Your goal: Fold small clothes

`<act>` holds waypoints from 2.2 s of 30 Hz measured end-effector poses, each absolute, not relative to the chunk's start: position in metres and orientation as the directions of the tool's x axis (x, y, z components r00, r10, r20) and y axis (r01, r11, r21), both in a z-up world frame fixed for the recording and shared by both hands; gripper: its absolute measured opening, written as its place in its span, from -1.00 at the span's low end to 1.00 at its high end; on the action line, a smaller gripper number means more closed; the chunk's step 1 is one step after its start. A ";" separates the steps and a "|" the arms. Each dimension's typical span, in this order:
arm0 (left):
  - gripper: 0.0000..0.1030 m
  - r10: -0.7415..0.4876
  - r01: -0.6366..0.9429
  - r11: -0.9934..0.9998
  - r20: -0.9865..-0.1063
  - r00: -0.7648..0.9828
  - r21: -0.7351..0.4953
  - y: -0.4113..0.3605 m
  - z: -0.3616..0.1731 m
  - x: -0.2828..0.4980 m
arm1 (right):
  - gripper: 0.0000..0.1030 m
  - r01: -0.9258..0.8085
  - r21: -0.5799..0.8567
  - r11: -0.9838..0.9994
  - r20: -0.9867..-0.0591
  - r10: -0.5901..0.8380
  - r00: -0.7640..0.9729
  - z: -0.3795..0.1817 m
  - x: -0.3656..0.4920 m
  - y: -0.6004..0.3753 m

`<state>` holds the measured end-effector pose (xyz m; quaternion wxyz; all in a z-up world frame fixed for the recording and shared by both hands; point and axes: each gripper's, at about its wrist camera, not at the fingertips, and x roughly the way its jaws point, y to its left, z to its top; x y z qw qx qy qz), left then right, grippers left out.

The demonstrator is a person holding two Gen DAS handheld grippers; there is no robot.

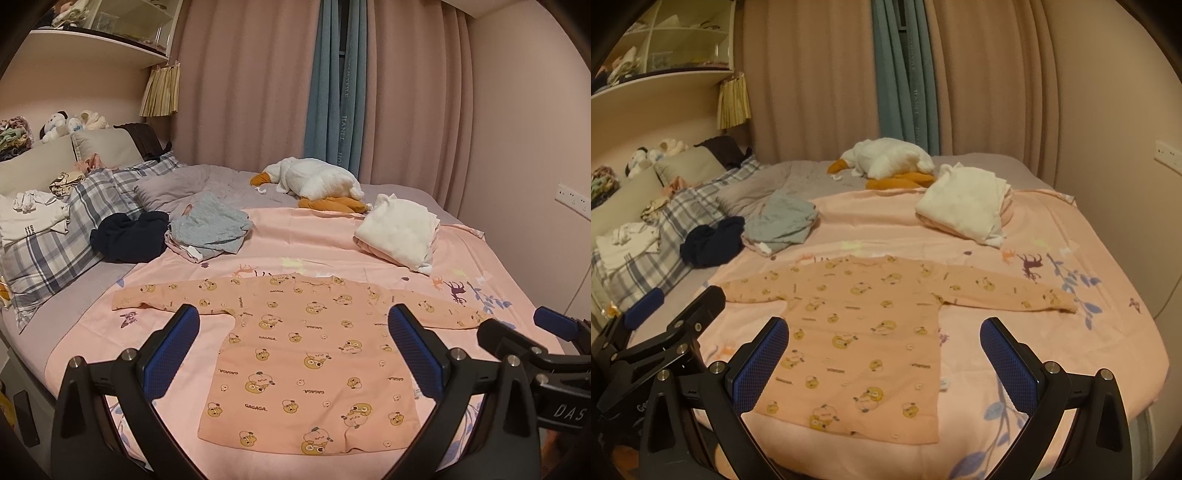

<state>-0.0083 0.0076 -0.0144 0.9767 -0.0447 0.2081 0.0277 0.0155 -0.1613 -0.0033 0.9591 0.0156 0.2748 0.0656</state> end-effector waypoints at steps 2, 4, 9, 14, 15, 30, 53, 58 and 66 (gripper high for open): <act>0.99 0.039 -0.075 0.995 -0.413 0.910 -0.072 0.008 -0.015 -0.008 | 1.00 -0.114 0.069 0.991 -0.524 0.133 0.841 -0.002 0.015 -0.163; 0.99 0.042 -0.079 0.994 -0.418 0.907 -0.070 0.009 -0.015 -0.008 | 1.00 -0.107 0.067 0.992 -0.523 0.126 0.843 -0.002 0.014 -0.164; 0.99 0.060 -0.099 0.992 -0.418 0.906 -0.073 0.013 -0.014 -0.011 | 1.00 -0.090 0.073 0.993 -0.524 0.115 0.844 -0.002 0.013 -0.169; 0.99 0.075 -0.116 0.990 -0.415 0.907 -0.076 0.018 -0.013 -0.014 | 1.00 -0.058 0.078 0.995 -0.521 0.090 0.849 -0.001 0.012 -0.175; 0.99 0.076 -0.117 0.990 -0.415 0.907 -0.075 0.018 -0.012 -0.014 | 1.00 -0.053 0.081 0.995 -0.521 0.088 0.849 -0.001 0.012 -0.176; 0.99 0.098 -0.144 0.986 -0.400 0.911 -0.087 0.026 -0.006 -0.017 | 1.00 -0.027 0.078 0.997 -0.508 0.063 0.859 0.001 0.010 -0.181; 0.99 0.106 -0.158 0.983 -0.423 0.900 -0.091 0.030 -0.008 -0.021 | 1.00 -0.016 0.060 0.998 -0.516 0.045 0.855 -0.001 0.010 -0.180; 0.99 0.103 -0.154 0.985 -0.434 0.895 -0.083 0.028 -0.011 -0.019 | 1.00 -0.022 0.056 0.998 -0.518 0.048 0.854 -0.002 0.009 -0.179; 0.98 0.092 -0.147 0.985 -0.448 0.889 -0.089 0.028 -0.015 -0.012 | 1.00 -0.026 0.061 0.998 -0.526 0.054 0.849 -0.006 0.015 -0.178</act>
